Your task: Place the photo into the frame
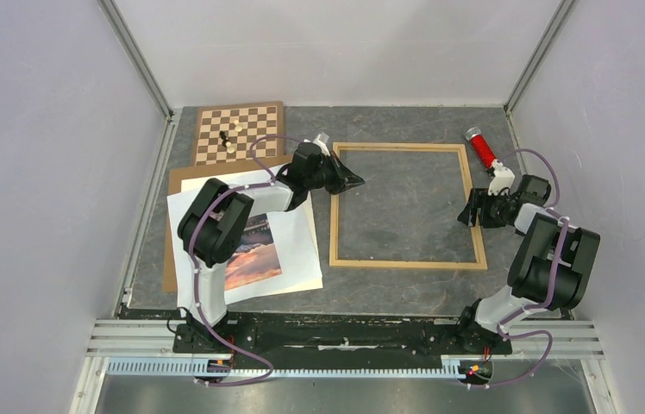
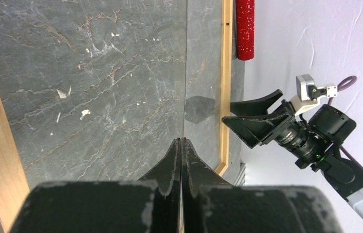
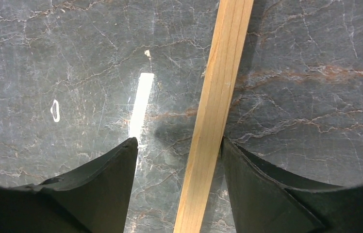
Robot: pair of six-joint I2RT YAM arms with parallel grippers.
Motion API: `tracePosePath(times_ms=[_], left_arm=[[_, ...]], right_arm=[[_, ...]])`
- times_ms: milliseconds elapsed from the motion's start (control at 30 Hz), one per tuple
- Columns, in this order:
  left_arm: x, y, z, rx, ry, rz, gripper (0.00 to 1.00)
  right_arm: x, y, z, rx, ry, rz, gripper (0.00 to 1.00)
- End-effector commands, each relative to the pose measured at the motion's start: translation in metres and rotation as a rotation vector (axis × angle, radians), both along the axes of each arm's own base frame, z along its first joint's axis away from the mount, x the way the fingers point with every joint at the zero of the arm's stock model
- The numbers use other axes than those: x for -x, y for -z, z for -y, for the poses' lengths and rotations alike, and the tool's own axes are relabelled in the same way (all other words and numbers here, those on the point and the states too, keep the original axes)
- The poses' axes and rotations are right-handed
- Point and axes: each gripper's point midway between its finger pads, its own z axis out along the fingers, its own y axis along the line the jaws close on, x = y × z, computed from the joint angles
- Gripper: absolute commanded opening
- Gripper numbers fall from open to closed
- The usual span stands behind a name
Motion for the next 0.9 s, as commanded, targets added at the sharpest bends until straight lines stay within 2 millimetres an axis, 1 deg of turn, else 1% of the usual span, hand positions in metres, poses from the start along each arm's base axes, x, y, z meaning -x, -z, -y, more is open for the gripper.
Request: tracePosePath(times_ms=[0,100,367,533,867], left_arm=[[0.0,-0.015,0.008,0.088,0.004,-0.025,0.02],[0.002,-0.015,0.009,0.107,-0.007,-0.051,0.02],[0.005,-0.001,0.006,0.141,-0.061,-0.147,0.02],[0.006,0.002,0.008,0.173,-0.082,-0.217,0.02],[0.01,0.01,0.008,0.188,-0.096,-0.275,0.02]], right_arm=[[0.012,0.01,-0.013,-0.067,-0.03,-0.059,0.67],[0.012,0.01,-0.014,-0.077,-0.027,-0.059,0.67],[0.013,0.011,-0.014,-0.078,-0.027,-0.067,0.68],[0.014,0.013,-0.015,-0.081,-0.03,-0.071,0.68],[0.014,0.014,-0.014,-0.074,-0.034,-0.071,0.67]])
